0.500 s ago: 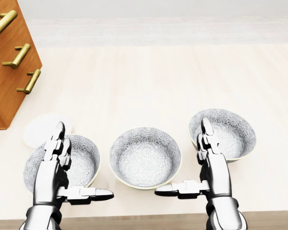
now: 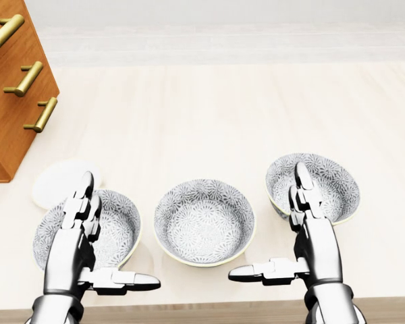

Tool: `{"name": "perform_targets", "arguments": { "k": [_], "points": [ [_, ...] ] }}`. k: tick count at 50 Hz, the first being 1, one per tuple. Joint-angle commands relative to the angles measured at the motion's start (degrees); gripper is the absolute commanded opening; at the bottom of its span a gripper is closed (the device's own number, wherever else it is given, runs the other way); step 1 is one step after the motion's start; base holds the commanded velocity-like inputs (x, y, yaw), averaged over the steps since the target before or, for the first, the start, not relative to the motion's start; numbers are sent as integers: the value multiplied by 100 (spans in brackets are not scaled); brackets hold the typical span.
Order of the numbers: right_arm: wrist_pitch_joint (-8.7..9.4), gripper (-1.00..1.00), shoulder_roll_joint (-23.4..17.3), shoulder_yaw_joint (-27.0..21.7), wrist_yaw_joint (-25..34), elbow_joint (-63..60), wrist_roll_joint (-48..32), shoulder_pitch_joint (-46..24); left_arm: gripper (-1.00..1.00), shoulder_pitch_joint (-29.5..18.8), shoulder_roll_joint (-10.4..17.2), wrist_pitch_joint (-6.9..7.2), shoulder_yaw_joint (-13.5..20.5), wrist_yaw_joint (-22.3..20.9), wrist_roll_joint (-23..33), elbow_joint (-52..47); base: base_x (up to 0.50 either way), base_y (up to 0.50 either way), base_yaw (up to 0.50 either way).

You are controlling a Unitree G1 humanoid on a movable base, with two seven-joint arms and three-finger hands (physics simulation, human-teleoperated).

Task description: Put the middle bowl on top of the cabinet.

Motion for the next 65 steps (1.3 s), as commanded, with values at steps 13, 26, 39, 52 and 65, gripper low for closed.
{"name": "perform_targets", "arguments": {
  "k": [13, 26, 39, 52, 65],
  "points": [
    [549, 100, 55, -286, 32, -1229, -428, 112, 100, 66, -83, 574, 106, -5, 2, -1366, 0, 0, 0],
    [425, 100, 31, -527, -2, -1275, -382, 153, 100, 134, -99, 574, 78, 21, -93, -1880, 0, 0, 0],
    [727, 100, 69, -409, 86, -1836, -445, 261, 100, 49, -54, 574, 251, 48, -305, -2454, 0, 0, 0],
    [727, 100, 89, -248, 422, -2329, -415, 340, 100, 58, 106, 574, 175, 38, 239, -2795, 0, 0, 0],
    [727, 100, 84, -479, 506, -2739, -14, 145, 100, -98, 35, 574, 465, -65, 2, -3421, 0, 0, 0]
  ]
}}
